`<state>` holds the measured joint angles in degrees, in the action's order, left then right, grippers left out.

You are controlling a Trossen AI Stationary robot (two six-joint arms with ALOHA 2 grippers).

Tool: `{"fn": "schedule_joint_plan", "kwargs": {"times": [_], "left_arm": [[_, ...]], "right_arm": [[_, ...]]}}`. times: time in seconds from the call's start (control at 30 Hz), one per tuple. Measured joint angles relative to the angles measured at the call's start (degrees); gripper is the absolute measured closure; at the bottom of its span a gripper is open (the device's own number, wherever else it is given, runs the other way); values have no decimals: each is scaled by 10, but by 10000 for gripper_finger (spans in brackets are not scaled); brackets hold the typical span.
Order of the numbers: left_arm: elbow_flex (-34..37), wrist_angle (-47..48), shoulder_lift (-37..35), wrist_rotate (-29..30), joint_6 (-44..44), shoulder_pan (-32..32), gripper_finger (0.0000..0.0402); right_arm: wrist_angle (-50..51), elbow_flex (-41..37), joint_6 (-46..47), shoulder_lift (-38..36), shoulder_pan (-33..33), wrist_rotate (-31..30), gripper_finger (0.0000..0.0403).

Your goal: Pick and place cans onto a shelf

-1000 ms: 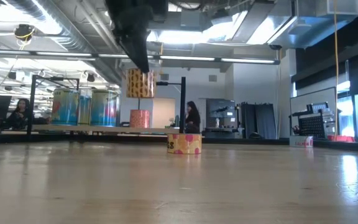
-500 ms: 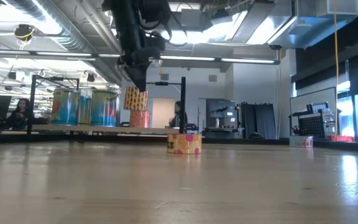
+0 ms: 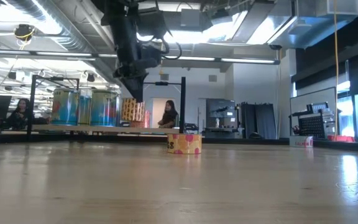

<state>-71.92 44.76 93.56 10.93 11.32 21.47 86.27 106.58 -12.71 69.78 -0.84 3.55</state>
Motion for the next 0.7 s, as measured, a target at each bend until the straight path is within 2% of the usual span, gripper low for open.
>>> {"fn": "schedule_joint_plan", "kwargs": {"times": [0.3, 0.4, 0.7], "left_arm": [[35, -32, 0, 0, -14, 14, 401], [40, -48, 0, -18, -22, 16, 401], [40, -96, 0, -23, -29, 14, 369]], "right_arm": [[-3, 0, 0, -3, 0, 0, 324], [-3, 0, 0, -3, 0, 0, 324], [-3, 0, 0, -2, 0, 0, 324]]}}
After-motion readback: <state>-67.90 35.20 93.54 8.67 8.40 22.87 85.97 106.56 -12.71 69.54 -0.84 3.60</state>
